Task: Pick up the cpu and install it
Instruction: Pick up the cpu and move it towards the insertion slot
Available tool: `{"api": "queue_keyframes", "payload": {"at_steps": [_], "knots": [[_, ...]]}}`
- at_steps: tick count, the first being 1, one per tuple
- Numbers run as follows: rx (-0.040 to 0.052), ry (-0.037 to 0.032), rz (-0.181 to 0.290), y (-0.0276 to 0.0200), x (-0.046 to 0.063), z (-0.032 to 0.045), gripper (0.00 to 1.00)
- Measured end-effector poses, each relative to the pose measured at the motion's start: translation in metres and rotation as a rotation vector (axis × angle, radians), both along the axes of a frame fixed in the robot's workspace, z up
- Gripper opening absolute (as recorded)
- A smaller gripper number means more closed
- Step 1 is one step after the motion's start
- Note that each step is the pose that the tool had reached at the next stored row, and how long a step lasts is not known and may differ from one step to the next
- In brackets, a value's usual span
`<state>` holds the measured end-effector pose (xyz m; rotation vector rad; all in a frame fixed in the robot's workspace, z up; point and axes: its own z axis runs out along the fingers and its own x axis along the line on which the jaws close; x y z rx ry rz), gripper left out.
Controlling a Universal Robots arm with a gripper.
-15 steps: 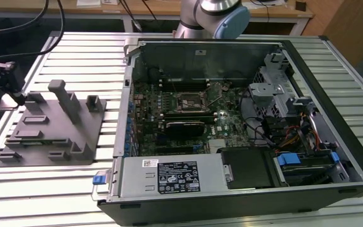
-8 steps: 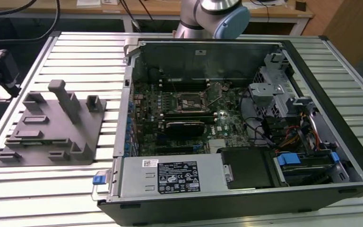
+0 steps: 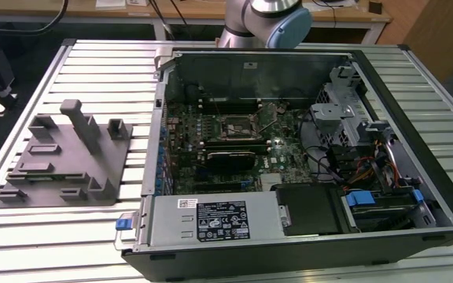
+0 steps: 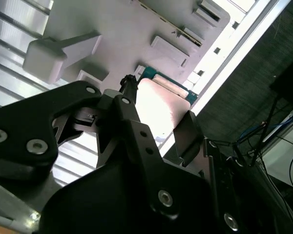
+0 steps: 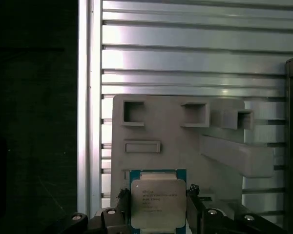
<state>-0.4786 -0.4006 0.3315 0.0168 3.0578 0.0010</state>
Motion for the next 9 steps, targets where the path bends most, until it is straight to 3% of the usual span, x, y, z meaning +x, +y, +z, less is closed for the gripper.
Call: {"api": "queue_keyframes", "payload": {"at_steps": [9], "knots": [[0.0000,-0.0088,0.000,0.0001,0.000,0.0304,0.54]]}}
